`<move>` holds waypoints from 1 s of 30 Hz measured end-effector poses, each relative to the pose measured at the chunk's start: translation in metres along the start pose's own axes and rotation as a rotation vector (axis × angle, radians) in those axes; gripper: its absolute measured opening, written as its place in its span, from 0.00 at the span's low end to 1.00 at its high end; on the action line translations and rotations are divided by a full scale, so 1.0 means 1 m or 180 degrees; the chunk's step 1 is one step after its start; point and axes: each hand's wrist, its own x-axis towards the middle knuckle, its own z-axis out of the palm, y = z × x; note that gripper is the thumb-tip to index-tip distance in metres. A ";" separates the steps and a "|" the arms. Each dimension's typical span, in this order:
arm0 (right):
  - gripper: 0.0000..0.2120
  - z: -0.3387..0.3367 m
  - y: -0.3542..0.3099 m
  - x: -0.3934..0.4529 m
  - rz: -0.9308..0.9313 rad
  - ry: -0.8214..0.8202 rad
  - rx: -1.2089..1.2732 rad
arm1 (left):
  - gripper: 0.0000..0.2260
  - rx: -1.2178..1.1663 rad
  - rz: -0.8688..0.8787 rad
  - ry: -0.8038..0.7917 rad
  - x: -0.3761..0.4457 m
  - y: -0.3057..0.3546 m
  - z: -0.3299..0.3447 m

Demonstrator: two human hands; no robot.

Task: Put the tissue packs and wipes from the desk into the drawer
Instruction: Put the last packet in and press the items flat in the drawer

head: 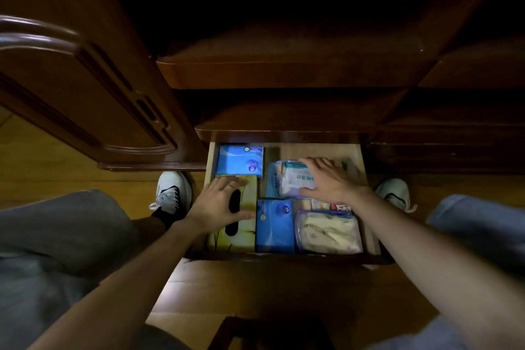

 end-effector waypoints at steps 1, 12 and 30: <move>0.40 -0.003 -0.008 -0.009 -0.0105 0.0000 -0.0118 | 0.42 0.0018 0.0108 -0.0176 -0.009 0.005 -0.002; 0.21 0.018 -0.050 -0.148 -0.0790 -0.0973 -0.1054 | 0.11 0.1141 0.0726 -0.1061 -0.056 0.055 0.013; 0.16 -0.011 -0.031 -0.078 -0.0314 -0.0148 -0.1539 | 0.15 0.1408 0.0277 0.0147 0.001 0.035 0.005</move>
